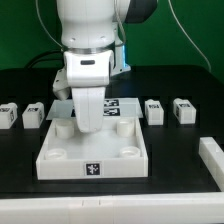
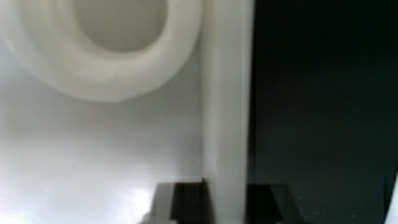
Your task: Assemble one leg
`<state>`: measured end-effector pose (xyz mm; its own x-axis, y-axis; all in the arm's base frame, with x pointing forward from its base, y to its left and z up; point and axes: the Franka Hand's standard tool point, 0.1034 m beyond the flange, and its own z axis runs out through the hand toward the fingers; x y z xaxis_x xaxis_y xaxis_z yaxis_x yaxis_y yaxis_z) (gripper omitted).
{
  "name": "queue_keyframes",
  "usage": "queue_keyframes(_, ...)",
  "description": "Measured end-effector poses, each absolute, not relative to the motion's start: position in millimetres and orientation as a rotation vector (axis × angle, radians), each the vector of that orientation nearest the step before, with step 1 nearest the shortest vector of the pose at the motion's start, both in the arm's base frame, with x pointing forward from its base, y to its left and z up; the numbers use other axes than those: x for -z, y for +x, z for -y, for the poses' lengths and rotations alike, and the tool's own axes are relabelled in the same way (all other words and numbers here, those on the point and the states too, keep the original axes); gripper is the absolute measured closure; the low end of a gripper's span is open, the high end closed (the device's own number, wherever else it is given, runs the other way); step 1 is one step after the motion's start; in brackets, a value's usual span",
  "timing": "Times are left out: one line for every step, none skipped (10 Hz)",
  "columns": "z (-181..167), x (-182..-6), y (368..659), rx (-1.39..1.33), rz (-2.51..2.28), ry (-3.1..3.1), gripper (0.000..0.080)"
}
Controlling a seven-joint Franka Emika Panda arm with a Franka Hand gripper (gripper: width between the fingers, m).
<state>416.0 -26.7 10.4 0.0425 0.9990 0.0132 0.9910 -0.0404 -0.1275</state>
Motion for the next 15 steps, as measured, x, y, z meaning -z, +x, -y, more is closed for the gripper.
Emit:
queue_keyframes(26.7, -10.4, 416.1, -0.12, 2.103, -2.193, 0.073)
queue_keyframes(26.8, -10.4, 416.1, -0.12, 2.103, -2.193, 0.073)
queue_keyframes(26.8, -10.4, 416.2, -0.119, 2.103, -2.193, 0.073)
queue_keyframes(26.7, -10.4, 416.3, -0.119, 2.103, -2.193, 0.0729)
queue_keyframes(24.0, -11.3, 419.2, -0.116, 2.098, -2.202, 0.0729)
queue_keyframes(8.0, -13.4, 432.0, -0.094, 2.093, -2.219, 0.0729)
queue_keyframes(-20.4, -10.8, 444.2, -0.069, 2.107, -2.202, 0.0729)
queue_keyframes(-37.2, -9.3, 449.6, -0.053, 2.123, -2.181, 0.0729)
queue_keyframes(-40.7, -9.4, 452.7, -0.045, 2.128, -2.176, 0.0729)
queue_keyframes(-36.7, -9.4, 452.2, -0.046, 2.119, -2.184, 0.0729)
queue_keyframes(-36.3, -9.5, 452.3, -0.046, 2.117, -2.187, 0.0729)
queue_keyframes(-36.3, -9.5, 452.3, -0.046, 2.116, -2.187, 0.0729)
queue_keyframes(-36.4, -9.6, 452.7, -0.045, 2.117, -2.187, 0.0729)
queue_keyframes(-38.1, -10.0, 458.4, -0.046, 2.113, -2.19, 0.0729)
queue_keyframes(-46.7, -9.3, 470.2, -0.028, 2.124, -2.182, 0.0729)
